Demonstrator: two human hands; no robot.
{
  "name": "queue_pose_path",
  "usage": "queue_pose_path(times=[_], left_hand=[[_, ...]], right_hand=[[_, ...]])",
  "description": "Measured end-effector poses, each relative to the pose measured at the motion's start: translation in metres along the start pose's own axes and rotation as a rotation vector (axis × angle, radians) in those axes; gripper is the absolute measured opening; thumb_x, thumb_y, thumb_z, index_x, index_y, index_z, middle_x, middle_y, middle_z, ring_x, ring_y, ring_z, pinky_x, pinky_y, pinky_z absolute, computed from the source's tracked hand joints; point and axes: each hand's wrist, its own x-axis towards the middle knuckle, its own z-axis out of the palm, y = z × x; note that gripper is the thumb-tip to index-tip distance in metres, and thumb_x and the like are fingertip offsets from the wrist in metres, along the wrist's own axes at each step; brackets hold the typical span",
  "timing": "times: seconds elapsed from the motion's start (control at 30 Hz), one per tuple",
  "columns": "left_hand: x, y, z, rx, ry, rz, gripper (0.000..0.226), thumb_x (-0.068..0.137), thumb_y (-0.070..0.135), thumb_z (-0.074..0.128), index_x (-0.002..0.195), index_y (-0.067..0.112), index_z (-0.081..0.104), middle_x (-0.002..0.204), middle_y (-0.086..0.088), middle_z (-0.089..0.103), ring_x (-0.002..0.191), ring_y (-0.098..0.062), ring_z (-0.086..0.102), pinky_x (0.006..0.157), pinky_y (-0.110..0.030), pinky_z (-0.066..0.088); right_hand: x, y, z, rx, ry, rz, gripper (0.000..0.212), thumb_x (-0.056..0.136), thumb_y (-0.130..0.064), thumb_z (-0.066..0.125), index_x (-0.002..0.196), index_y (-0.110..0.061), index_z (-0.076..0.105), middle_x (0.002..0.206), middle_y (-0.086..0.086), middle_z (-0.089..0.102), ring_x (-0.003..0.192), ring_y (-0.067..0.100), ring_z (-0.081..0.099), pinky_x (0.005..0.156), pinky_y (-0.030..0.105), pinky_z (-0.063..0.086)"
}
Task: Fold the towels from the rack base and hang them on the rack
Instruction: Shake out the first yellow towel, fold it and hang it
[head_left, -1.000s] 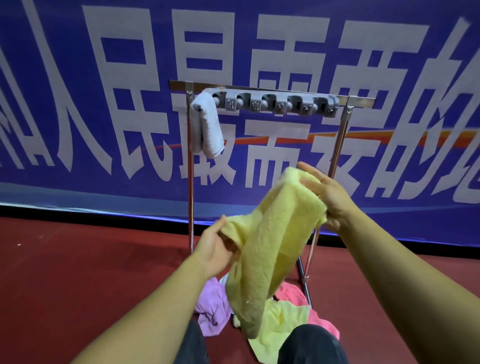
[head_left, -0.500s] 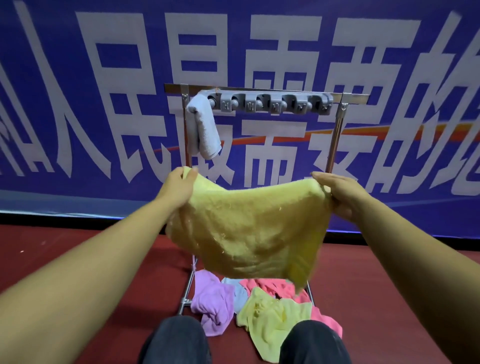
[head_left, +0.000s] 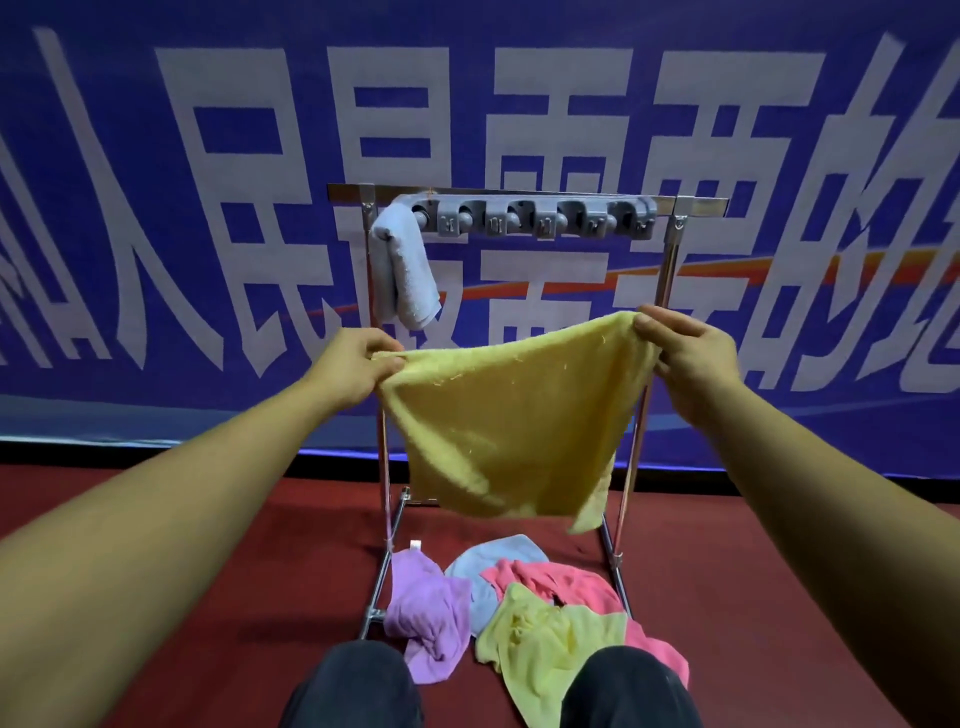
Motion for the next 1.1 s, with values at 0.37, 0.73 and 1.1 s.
queue_pose_path(times=[0.37, 0.73, 1.1], left_hand=[[0.012, 0.002, 0.011, -0.443, 0.134, -0.109, 0.015, 0.101, 0.031, 0.062, 0.105, 0.03, 0.075, 0.113, -0.003, 0.073, 0.109, -0.024, 0.066, 0.094, -0.042, 0.057], [0.009, 0.005, -0.003, -0.242, 0.221, -0.014, 0.024, 0.088, 0.03, 0.079, 0.11, 0.021, 0.078, 0.109, 0.001, 0.075, 0.108, -0.018, 0.068, 0.099, -0.038, 0.054], [0.005, -0.002, -0.011, 0.198, 0.093, 0.096, 0.021, 0.095, 0.036, 0.068, 0.107, 0.021, 0.076, 0.095, 0.004, 0.072, 0.092, -0.015, 0.065, 0.079, -0.036, 0.054]], right_hand=[[0.011, 0.005, -0.019, -0.185, 0.047, -0.082, 0.028, 0.083, -0.03, 0.082, 0.111, -0.027, 0.078, 0.126, 0.005, 0.07, 0.12, 0.026, 0.064, 0.104, 0.048, 0.055], [0.016, 0.009, -0.04, -0.6, -0.024, -0.121, 0.039, 0.087, -0.034, 0.08, 0.121, -0.016, 0.075, 0.124, 0.009, 0.071, 0.113, 0.027, 0.067, 0.097, 0.046, 0.059], [0.01, 0.008, -0.039, -0.941, -0.102, -0.177, 0.028, 0.1, -0.035, 0.063, 0.11, -0.009, 0.071, 0.088, 0.004, 0.068, 0.076, 0.012, 0.059, 0.059, 0.024, 0.042]])
